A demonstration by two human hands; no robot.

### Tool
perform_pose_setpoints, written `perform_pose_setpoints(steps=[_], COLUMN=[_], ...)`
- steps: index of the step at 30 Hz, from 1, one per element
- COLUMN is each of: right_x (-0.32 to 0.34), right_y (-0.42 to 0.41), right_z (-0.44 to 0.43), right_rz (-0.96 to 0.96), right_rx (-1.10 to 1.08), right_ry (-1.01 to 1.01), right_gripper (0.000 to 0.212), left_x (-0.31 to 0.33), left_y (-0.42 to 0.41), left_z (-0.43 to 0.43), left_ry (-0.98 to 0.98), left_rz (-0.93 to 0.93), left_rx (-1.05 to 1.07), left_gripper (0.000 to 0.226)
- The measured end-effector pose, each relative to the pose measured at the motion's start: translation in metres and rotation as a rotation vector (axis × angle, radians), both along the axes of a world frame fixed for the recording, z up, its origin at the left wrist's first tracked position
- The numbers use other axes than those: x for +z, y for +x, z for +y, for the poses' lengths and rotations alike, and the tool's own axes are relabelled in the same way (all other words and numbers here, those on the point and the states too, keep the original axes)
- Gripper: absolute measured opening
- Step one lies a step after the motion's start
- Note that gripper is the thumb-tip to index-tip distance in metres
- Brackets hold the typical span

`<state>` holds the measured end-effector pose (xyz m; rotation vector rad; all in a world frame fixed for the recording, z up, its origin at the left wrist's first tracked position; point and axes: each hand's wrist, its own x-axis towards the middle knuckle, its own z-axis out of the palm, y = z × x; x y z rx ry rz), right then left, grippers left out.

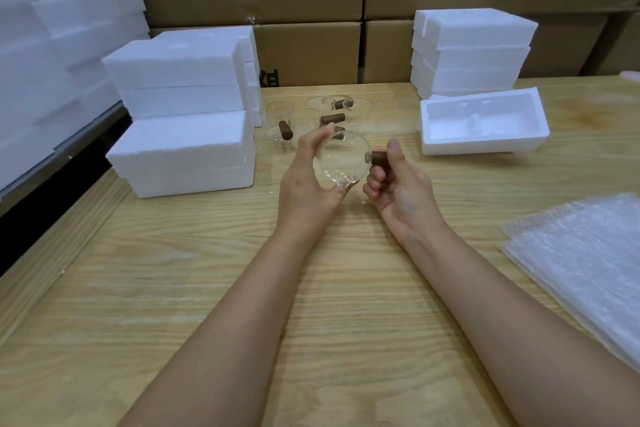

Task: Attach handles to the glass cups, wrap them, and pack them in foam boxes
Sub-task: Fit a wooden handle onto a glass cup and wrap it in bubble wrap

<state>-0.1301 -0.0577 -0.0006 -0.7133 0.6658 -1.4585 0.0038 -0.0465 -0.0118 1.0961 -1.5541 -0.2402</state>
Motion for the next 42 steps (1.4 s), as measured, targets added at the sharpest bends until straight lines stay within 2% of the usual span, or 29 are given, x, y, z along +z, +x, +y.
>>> perform_pose_setpoints(steps=[9,13,16,24,31,37,42], right_x=[0.001,0.004,0.004,0.005,-0.003,-0.011,-0.012], right_y=[0.003,0.002,0.001,0.001,-0.003,-0.003,-0.002], right_z=[0.0,0.002,0.003,0.003,0.0,-0.005,-0.005], right_rz=[0.045,0.038,0.066,0.044,0.572,0.816,0.987], right_rx=[-0.074,-0.1,-0.112,-0.168,-0.259,-0.288,-0.359], right_ry=[0.068,0.04,-0.016,-0.011,-0.127,-0.134,-0.127], right_gripper=[0.034,0.007,0.017,0.013,0.018,0.022,0.009], left_x=[0.005,0.005,0.005,0.004,-0.002,-0.004,-0.004], left_y=[-0.005,-0.005,-0.005,-0.005,-0.003,-0.002,-0.001], left_z=[0.006,0.006,0.005,0.003,-0.005,-0.008,-0.007], left_ry=[0.013,0.065,0.118,0.226,0.417,0.477,0.482], left_rz=[-0.028,-0.012,0.0,0.048,-0.013,-0.06,-0.104], left_rx=[-0.022,0.001,0.013,-0.009,0.014,0.052,0.058], left_gripper=[0.072,0.084,0.09,0.098,0.076,0.081,0.083])
